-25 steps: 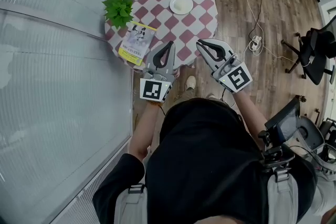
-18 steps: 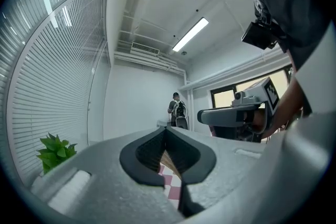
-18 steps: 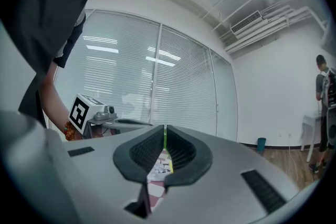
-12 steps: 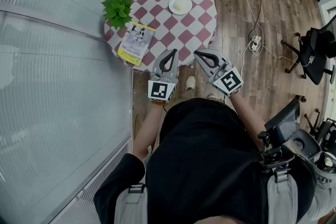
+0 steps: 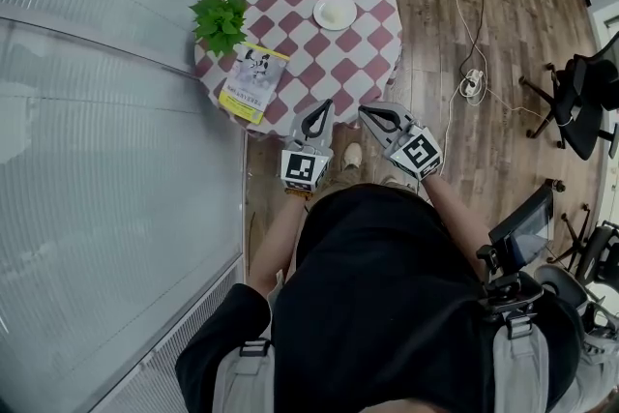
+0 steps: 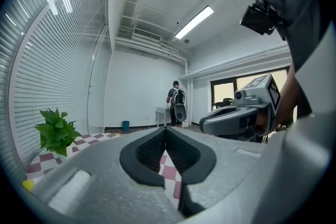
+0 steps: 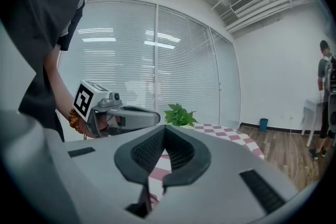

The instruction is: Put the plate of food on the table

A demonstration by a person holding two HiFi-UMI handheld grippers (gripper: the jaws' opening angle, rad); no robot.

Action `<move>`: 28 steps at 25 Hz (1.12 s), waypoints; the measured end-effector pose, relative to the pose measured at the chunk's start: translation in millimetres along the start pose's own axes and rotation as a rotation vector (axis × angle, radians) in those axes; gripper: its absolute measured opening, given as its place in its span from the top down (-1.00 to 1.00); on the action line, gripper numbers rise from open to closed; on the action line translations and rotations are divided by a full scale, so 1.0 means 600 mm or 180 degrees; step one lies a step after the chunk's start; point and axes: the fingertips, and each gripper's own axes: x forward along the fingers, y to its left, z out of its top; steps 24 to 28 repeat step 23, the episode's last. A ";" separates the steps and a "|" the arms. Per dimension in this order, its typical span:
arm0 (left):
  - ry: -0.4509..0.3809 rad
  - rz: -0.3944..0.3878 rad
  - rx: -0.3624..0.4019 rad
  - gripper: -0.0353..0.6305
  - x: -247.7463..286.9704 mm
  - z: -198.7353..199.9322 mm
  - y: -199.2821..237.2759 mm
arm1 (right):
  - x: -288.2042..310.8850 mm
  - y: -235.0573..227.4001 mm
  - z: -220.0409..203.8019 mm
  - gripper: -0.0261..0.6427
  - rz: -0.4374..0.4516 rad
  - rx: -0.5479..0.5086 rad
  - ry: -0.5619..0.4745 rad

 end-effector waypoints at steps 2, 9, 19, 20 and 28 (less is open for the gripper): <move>0.0018 -0.0005 -0.0014 0.88 -0.001 -0.007 -0.002 | 0.000 0.003 -0.003 0.89 0.0012 0.0013 0.0019; -0.0006 -0.0006 -0.0036 0.88 0.003 -0.005 -0.002 | 0.002 0.002 -0.005 0.89 0.0036 0.0006 0.0062; 0.0013 -0.0021 -0.0049 0.88 0.005 -0.009 0.003 | 0.002 -0.003 -0.008 0.89 0.0007 0.0014 0.0070; 0.0012 -0.0021 -0.0048 0.88 0.005 -0.010 0.003 | 0.002 -0.003 -0.008 0.89 0.0007 0.0012 0.0070; -0.0007 -0.0017 -0.0044 0.88 0.007 -0.002 0.003 | 0.001 -0.003 -0.007 0.89 0.0013 0.0009 0.0068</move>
